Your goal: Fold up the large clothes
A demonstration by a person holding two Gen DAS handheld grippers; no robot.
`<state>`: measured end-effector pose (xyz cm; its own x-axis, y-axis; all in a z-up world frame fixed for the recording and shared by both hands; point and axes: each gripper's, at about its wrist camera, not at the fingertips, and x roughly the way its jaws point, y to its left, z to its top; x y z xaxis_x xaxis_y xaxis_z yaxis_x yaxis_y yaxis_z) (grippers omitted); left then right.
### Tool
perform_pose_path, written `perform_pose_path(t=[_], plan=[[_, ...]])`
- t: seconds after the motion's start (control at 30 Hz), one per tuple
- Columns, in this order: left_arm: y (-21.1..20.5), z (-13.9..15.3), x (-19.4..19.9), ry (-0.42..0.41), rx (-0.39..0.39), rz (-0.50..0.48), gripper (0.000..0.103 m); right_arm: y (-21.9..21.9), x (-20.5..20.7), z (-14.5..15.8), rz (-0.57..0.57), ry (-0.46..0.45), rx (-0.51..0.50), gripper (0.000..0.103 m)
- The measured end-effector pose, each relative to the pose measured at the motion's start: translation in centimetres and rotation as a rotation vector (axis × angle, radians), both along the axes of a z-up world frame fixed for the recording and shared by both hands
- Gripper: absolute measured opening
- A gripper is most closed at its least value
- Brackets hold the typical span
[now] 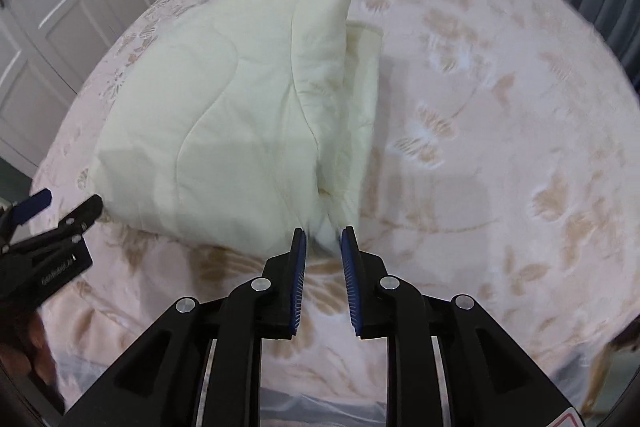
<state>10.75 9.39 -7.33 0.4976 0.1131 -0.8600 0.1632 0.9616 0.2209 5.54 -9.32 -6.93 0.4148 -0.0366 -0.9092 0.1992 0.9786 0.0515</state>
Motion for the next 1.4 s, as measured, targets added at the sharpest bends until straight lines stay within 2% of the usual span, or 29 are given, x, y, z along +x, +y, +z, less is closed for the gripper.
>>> perform_pose_path(t=[0.1,0.17,0.23,0.37,0.9,1.0,1.4], plan=[[0.2,1.1,-1.2,-0.040,-0.007,0.001,0.082,0.2,-2.1,1.7,-0.019,-0.044,0.019,0.020],[0.0,1.8,-2.0,-0.069,-0.013,-0.004,0.084,0.6,-3.2,2.2,-0.025,-0.068,0.020,0.024],[-0.4,2.5,-2.8,-0.104,-0.025,-0.010,0.088,1.0,-4.1,2.4,-0.026,-0.096,0.003,0.036],[-1.3,3.3,-4.5,-0.148,-0.021,-0.018,0.091,2.0,-5.8,2.4,-0.012,-0.128,-0.054,0.037],[-2.4,3.2,-8.7,-0.145,-0.034,-0.027,0.094,4.4,-9.0,2.6,0.015,-0.154,-0.040,0.039],[-2.4,3.0,-9.1,-0.141,-0.034,-0.024,0.094,4.6,-9.3,2.7,0.017,-0.158,-0.046,0.042],[-2.4,3.0,-9.9,-0.154,-0.034,-0.023,0.094,4.8,-9.7,2.8,0.018,-0.166,-0.051,0.042]])
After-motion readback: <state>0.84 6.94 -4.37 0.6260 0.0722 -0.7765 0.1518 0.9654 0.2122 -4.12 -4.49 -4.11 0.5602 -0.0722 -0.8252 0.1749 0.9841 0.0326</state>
